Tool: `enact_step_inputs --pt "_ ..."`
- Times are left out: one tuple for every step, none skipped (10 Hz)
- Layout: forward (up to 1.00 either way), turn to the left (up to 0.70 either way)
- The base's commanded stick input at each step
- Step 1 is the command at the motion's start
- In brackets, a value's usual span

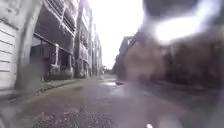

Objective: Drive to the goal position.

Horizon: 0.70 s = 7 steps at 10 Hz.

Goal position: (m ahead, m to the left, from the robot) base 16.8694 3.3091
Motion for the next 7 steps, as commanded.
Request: enact_step_inputs --pt "0.50 0.02" --pt "0.50 0.02" --pt "0.50 0.02" --pt "0.50 0.02" --pt "0.50 0.02" --pt "0.50 0.02" --pt "0.50 0.02"
